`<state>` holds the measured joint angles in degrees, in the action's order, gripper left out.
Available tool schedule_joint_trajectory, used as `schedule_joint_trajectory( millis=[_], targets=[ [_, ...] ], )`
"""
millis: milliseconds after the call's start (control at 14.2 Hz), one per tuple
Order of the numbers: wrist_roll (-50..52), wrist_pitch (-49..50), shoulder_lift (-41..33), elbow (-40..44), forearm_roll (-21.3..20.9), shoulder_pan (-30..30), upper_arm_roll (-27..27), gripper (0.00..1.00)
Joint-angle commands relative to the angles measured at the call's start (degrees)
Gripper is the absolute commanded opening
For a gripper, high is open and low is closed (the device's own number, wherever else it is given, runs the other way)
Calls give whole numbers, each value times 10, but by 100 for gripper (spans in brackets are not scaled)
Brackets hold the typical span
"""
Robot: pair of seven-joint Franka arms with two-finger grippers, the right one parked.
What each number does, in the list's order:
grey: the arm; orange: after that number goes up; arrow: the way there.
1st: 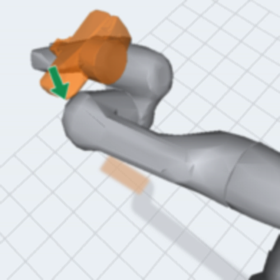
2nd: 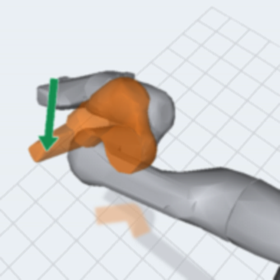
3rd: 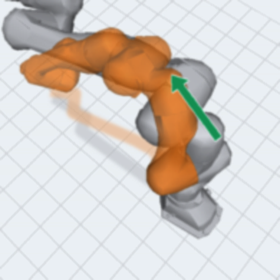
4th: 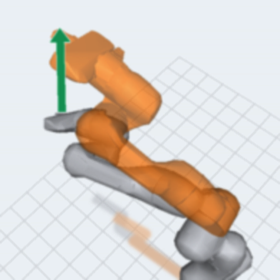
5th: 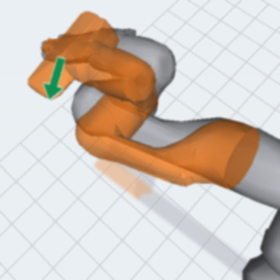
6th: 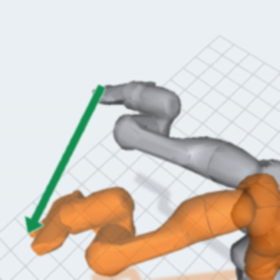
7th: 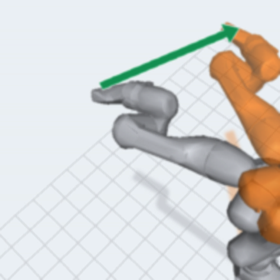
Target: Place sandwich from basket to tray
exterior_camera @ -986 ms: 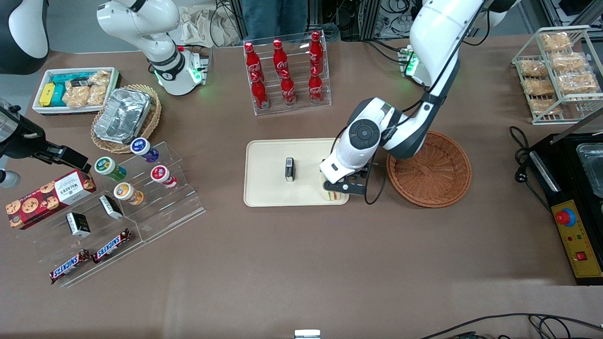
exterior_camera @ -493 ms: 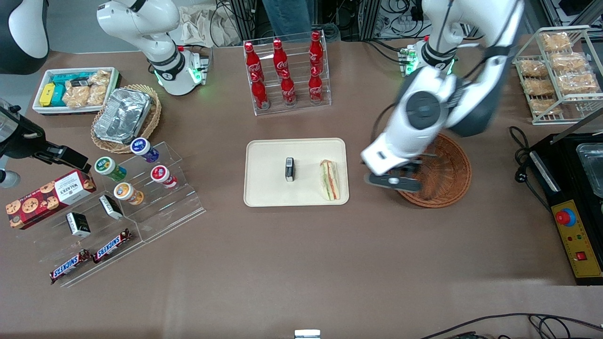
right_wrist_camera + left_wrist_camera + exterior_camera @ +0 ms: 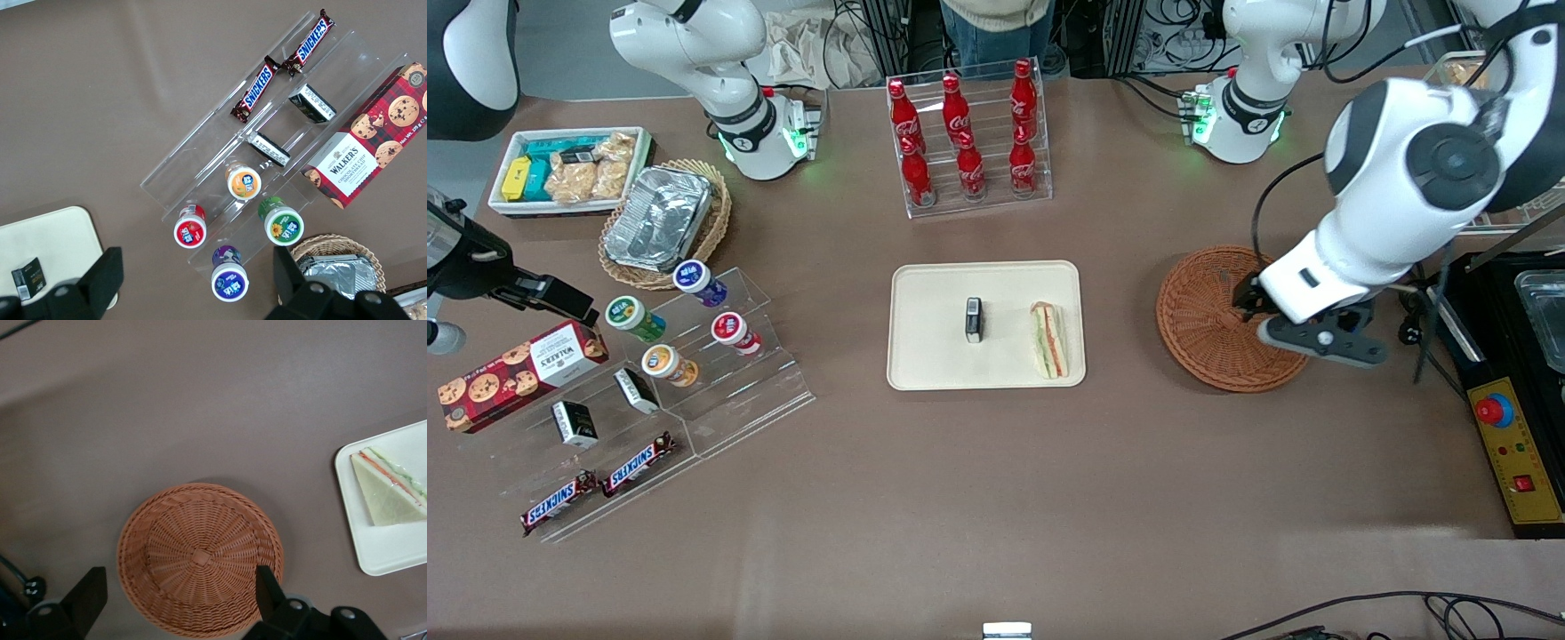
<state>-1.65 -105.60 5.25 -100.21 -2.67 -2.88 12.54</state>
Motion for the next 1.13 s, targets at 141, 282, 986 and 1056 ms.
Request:
schedule_joint_trajectory(
  millis=[141, 282, 986, 1056],
  targets=[
    [-14, 29, -40, -3, -3, 30, 6, 99],
    [-14, 35, -59, -4, -10, 31, 1, 99],
    [35, 73, -77, -1, -1, -32, -117, 99],
    [32, 73, -81, -1, -1, -28, -118, 99]
  ],
)
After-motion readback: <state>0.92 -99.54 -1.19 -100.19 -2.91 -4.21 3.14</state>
